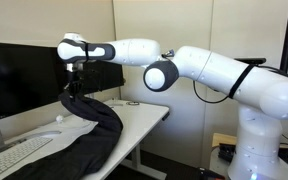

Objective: Fold the cloth

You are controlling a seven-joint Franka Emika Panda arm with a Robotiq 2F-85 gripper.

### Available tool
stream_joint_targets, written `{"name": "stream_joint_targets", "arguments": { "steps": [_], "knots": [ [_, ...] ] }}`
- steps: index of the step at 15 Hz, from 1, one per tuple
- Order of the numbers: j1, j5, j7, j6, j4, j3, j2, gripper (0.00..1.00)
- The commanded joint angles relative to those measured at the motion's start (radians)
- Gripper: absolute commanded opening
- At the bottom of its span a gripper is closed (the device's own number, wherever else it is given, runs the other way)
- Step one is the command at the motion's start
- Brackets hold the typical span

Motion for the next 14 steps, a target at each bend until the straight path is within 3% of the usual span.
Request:
{"name": "stream_joint_targets", "arguments": {
  "steps": [1, 14],
  "knots": [
    [0.061, -0.04, 0.08, 0.031, -0.016, -0.009, -0.026, 0.06],
    [0.22, -0.106, 0.188, 0.044, -0.012, -0.024, -0.041, 0.07]
  ]
}}
